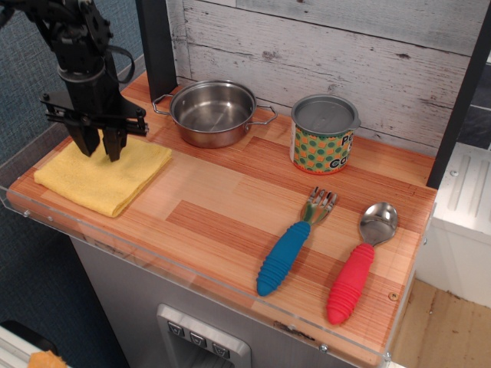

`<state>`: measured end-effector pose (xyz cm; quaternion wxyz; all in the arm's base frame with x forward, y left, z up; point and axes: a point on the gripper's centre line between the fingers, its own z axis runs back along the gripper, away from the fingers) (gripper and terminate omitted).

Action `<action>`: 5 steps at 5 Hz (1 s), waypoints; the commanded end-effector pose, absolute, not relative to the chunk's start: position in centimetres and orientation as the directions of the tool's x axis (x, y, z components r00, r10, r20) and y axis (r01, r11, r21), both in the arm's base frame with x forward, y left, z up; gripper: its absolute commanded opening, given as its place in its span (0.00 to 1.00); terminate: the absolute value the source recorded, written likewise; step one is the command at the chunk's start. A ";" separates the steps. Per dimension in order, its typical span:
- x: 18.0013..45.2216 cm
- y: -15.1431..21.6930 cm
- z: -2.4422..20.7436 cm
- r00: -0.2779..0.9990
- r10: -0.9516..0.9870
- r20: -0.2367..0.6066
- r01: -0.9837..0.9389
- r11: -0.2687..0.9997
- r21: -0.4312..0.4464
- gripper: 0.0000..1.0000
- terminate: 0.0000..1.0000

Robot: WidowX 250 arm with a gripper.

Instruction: Move the yellow cloth near spatula.

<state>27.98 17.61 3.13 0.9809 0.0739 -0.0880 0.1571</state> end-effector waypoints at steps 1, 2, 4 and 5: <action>27.1 19.4 3.0 0.934 0.287 0.211 -0.313 0.944 0.104 0.00 0.00; 27.3 18.8 2.2 0.942 0.269 0.202 -0.297 0.948 0.119 0.00 0.00; 27.4 16.5 2.8 0.936 0.289 0.202 -0.306 0.950 0.060 0.00 0.00; 27.6 14.2 3.5 0.938 0.278 0.206 -0.294 0.955 0.047 0.00 0.00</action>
